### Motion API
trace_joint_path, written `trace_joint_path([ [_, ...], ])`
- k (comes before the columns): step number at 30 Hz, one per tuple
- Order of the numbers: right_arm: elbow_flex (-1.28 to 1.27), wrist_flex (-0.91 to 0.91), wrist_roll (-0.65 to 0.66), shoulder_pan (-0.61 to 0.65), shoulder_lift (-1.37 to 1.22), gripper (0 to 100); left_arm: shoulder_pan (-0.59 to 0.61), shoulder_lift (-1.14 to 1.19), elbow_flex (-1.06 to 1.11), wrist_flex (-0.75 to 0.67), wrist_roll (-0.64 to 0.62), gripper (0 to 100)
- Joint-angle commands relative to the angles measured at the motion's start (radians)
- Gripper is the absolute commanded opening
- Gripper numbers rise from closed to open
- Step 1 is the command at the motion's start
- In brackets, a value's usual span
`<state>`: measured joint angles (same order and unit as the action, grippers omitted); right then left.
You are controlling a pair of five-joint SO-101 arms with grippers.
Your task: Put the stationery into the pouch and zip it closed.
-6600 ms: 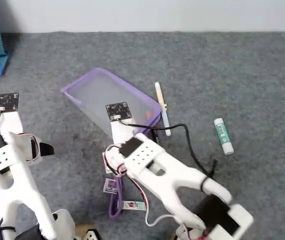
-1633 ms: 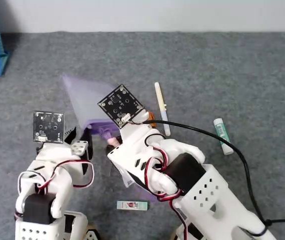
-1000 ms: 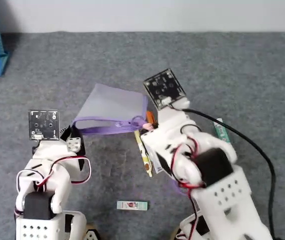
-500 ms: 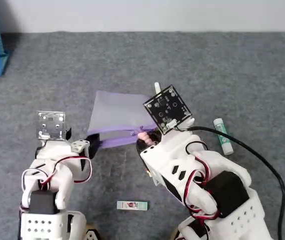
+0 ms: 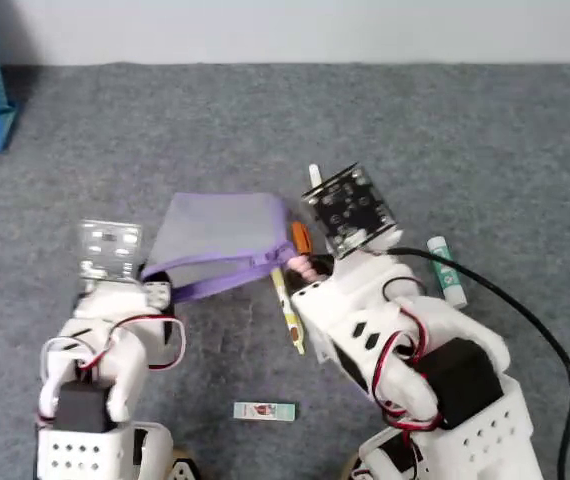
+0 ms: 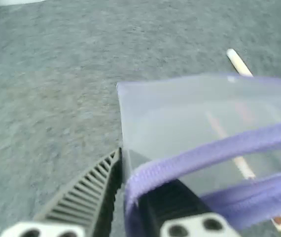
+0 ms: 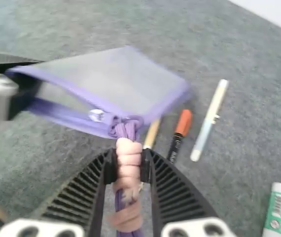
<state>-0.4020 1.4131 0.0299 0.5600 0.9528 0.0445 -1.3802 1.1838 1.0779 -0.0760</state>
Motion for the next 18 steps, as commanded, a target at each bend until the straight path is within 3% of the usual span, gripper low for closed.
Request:
trace_joint_path([
  [1,0.037,-0.016,0.041,-0.061,0.012,0.8,0.069,-0.011,-0.143,0.098,-0.025,1],
  [8,0.035,-0.016,0.038,-0.058,0.012,1.7,0.08,-0.005,-0.268,0.242,-0.029,1],
  [14,0.041,0.018,-0.066,-0.084,0.012,22.7,0.086,-0.003,-0.271,0.245,-0.029,1],
  [18,0.041,0.018,-0.066,-0.182,-0.028,19.9,0.087,-0.003,-0.272,0.249,-0.029,1],
])
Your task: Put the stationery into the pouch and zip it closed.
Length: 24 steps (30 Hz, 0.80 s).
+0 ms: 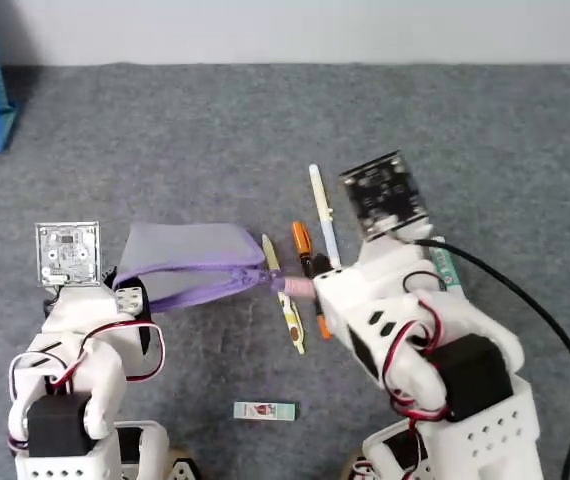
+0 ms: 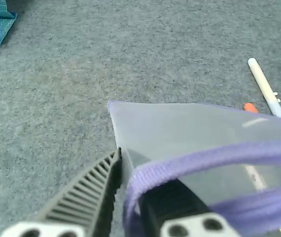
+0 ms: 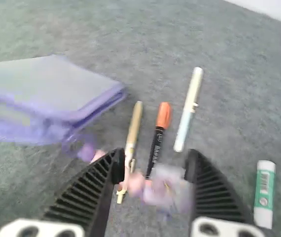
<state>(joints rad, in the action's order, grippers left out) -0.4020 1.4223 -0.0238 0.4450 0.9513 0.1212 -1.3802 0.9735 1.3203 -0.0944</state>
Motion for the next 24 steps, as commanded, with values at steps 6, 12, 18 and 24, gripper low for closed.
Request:
trace_joint_path([
  [6,0.041,-0.028,0.048,-0.196,-0.294,17.3,0.011,-0.003,-0.068,0.021,-0.011,1],
  [12,0.041,-0.297,0.127,-0.246,-0.654,17.3,0.011,-0.003,-0.068,0.028,-0.005,1],
  [18,0.143,-0.513,0.196,-0.245,-0.958,17.3,0.003,-0.003,-0.068,0.041,0.014,1],
  [24,0.419,-0.512,0.189,-0.231,-1.234,17.3,0.003,-0.006,-0.068,0.041,0.012,1],
])
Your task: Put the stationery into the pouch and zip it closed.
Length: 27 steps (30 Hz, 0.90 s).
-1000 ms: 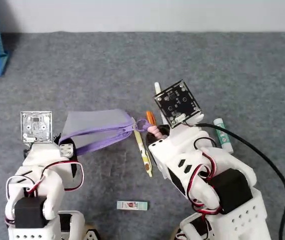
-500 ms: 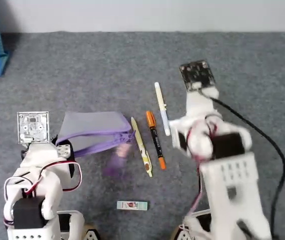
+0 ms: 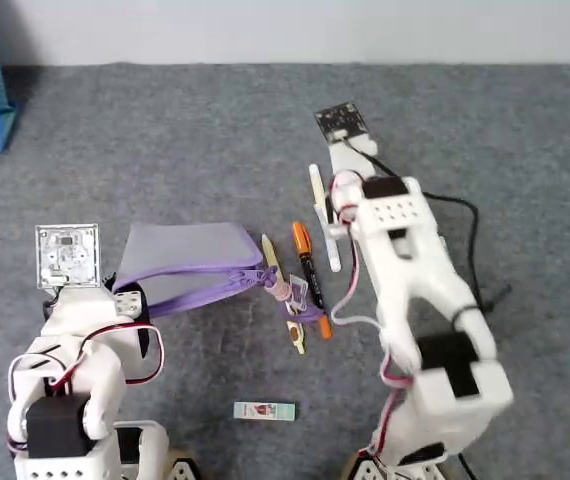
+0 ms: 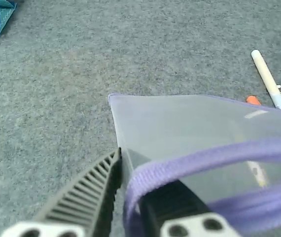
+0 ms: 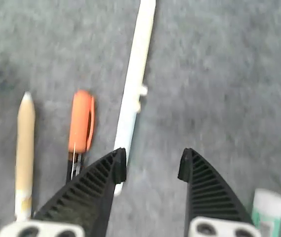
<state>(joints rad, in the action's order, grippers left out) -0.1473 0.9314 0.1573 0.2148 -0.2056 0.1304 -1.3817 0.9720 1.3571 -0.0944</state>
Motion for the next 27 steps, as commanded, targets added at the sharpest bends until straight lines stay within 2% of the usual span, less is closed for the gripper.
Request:
trace_joint_path([
  [1,0.203,-0.021,0.006,0.004,-0.116,17.3,-0.006,-0.008,-0.065,0.005,0.012,1],
  [18,0.537,-0.019,0.005,0.073,-0.507,16.8,-0.006,-0.009,-0.059,0.005,0.012,1],
  [20,0.54,-0.012,0.006,0.064,-0.538,13.3,-0.006,-0.009,-0.059,0.005,0.012,1],
  [23,0.543,0.03,0.006,0.064,-0.547,0.5,-0.006,-0.009,-0.059,0.005,0.012,1],
  [25,0.543,0.097,0.006,0.064,-0.526,2.8,-0.006,-0.009,-0.059,0.005,0.012,1],
  [27,0.543,0.163,0.005,0.067,-0.487,0.5,-0.006,-0.009,-0.059,0.005,0.012,1],
])
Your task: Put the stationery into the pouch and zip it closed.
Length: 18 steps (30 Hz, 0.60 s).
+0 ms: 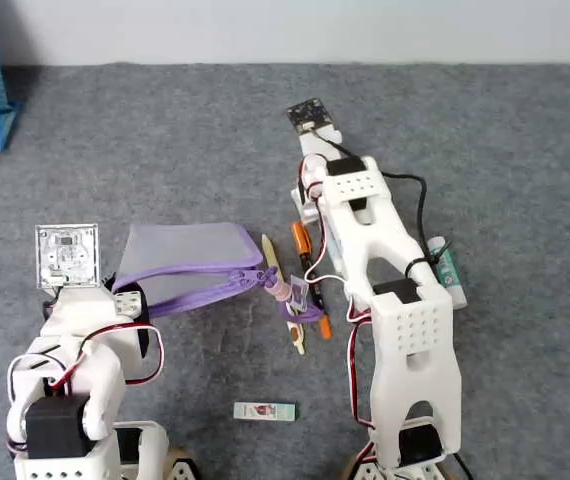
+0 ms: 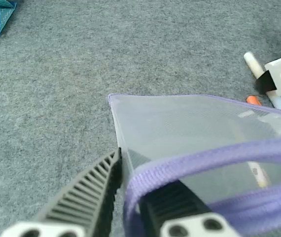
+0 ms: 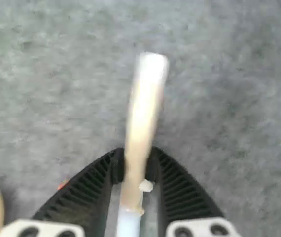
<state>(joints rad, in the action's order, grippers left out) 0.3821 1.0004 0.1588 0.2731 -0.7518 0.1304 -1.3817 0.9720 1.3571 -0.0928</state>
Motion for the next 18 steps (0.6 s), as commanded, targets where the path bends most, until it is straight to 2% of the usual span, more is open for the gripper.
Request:
trace_joint_path([
  [1,0.012,0.127,0.003,0.01,0.085,0.8,-0.006,-0.009,-0.059,0.005,0.011,1],
  [6,0.008,0.305,0.005,0.019,0.234,0.8,-0.002,-0.009,-0.059,0.005,0.011,1],
  [18,0.006,0.73,0.0,0.179,0.576,0.8,-0.006,-0.003,-0.058,0.012,0.017,1],
])
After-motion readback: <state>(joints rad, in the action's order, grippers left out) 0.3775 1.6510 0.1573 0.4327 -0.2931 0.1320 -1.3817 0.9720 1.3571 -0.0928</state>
